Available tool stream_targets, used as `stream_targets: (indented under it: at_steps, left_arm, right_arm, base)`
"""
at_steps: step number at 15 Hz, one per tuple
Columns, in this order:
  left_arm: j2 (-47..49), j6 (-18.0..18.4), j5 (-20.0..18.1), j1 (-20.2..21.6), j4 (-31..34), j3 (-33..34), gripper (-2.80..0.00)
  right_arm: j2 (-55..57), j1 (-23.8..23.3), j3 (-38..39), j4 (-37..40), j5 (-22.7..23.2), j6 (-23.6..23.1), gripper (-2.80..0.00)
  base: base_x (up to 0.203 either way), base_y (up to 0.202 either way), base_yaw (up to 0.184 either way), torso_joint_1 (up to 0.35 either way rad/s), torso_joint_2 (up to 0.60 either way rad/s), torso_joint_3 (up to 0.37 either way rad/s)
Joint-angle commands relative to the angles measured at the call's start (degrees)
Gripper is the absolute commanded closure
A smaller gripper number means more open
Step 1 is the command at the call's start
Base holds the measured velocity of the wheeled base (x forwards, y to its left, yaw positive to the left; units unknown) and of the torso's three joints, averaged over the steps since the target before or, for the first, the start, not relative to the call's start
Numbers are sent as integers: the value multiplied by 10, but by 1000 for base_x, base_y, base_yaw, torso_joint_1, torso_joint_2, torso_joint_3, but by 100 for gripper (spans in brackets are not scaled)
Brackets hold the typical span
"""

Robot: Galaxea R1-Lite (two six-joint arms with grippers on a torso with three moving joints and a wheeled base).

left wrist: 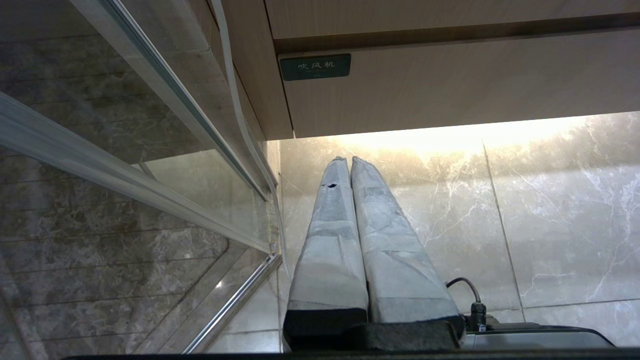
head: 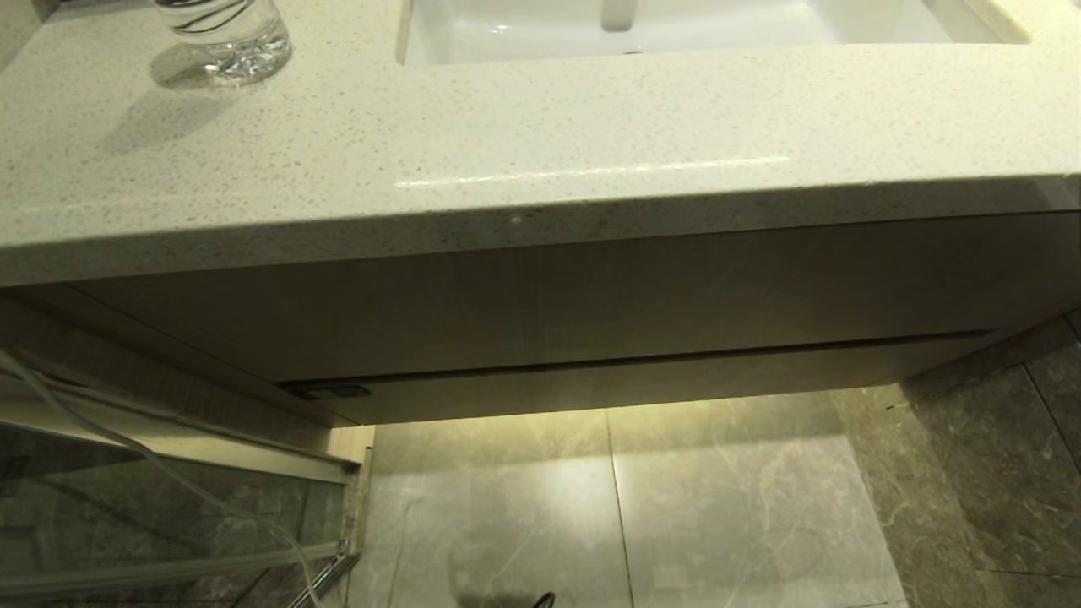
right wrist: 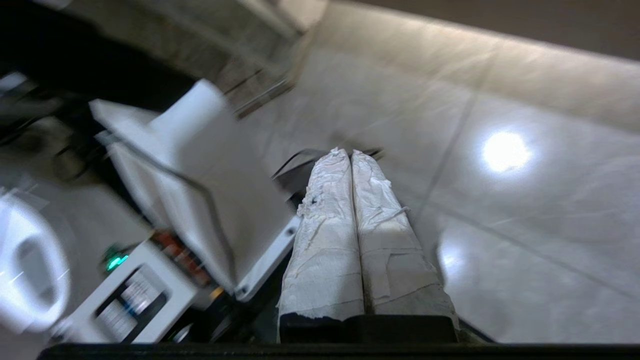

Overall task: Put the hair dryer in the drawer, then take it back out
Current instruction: Pull open the drawer

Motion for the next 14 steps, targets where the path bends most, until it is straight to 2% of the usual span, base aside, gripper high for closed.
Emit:
stream_targets:
  at_steps: [1, 5, 8, 9, 10, 12, 14]
  left_arm:
    - [0, 0, 0, 0, 0, 0, 0]
    - [0, 0, 0, 0, 0, 0, 0]
    - [0, 0, 0, 0, 0, 0, 0]
    - [0, 0, 0, 0, 0, 0, 0]
    - [0, 0, 0, 0, 0, 0, 0]
    - [0, 0, 0, 0, 0, 0, 0]
    - [0, 0, 0, 0, 0, 0, 0]
  right_arm:
    - [103, 8, -26, 43, 62, -56, 0]
    - [222, 61, -50, 65, 81, -85, 0]
    - [315, 117, -92, 89, 73, -99, 0]
    - [338, 137, -103, 96, 52, -124, 0]
    - [348, 144, -107, 103, 16, -172, 0]
    - [367, 147, -102, 108, 0, -244, 0]
    - [364, 147, -99, 107, -6, -262, 0]
  base:
    - [0, 0, 0, 0, 0, 0]
    - [0, 0, 0, 0, 0, 0]
    - [0, 0, 0, 0, 0, 0]
    - [0, 0, 0, 0, 0, 0]
    - [0, 0, 0, 0, 0, 0]
    - [0, 0, 0, 0, 0, 0]
    - [0, 0, 0, 0, 0, 0]
